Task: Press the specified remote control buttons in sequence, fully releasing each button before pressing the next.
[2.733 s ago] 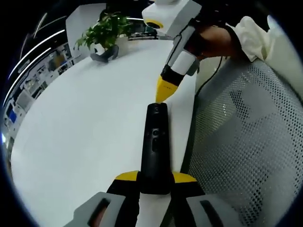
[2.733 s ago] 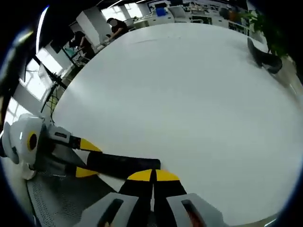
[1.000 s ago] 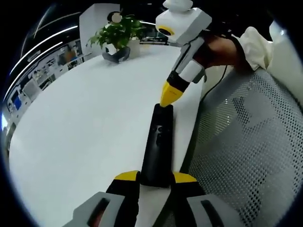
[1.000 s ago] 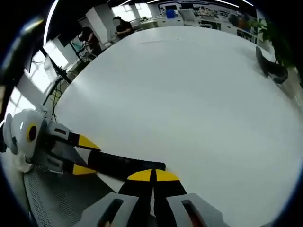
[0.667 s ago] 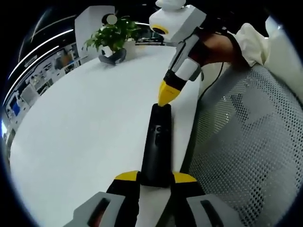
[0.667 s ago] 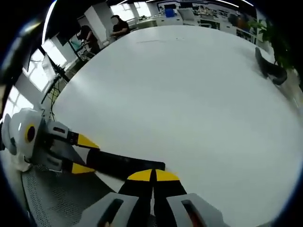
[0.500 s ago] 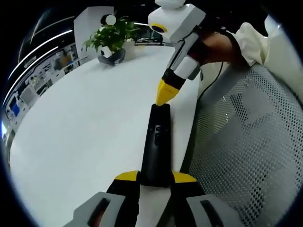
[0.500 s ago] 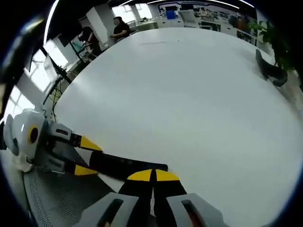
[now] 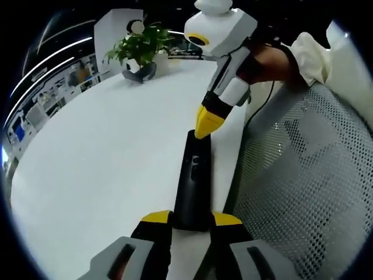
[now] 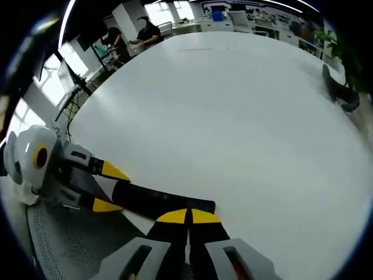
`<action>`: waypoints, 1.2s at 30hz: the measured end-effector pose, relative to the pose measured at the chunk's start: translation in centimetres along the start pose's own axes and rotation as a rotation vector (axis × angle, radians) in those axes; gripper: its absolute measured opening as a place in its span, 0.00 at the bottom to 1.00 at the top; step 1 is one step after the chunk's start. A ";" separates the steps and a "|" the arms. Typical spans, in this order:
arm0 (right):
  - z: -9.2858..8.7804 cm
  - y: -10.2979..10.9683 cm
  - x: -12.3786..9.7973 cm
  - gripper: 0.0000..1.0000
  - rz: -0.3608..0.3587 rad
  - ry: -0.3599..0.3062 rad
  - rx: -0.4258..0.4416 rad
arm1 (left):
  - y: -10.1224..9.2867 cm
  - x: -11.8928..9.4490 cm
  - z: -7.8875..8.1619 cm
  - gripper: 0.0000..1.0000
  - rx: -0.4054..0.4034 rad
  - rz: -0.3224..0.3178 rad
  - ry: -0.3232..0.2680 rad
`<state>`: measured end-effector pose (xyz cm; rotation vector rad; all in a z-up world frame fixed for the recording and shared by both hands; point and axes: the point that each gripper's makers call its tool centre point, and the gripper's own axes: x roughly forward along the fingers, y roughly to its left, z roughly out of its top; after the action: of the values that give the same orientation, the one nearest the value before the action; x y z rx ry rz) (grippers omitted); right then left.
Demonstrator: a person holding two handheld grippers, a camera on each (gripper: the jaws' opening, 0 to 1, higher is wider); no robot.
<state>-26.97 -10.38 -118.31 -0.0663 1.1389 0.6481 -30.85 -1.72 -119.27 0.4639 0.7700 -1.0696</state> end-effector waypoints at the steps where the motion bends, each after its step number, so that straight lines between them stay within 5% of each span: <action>1: 0.0 0.0 0.0 0.00 0.001 0.000 0.005 | 0.0 0.0 0.0 0.25 -0.003 0.000 -0.002; 22: 0.0 -0.2 -0.3 0.00 0.046 -0.015 0.119 | 0.0 0.2 0.4 0.24 -0.028 -0.002 -0.015; 36: 0.0 0.3 -0.2 0.00 0.051 -0.002 0.081 | -0.5 0.3 0.5 0.24 -0.001 -0.030 -0.014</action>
<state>-27.19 -10.26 -118.06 0.0321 1.1671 0.6463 -31.08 -2.46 -119.14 0.4454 0.7673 -1.0989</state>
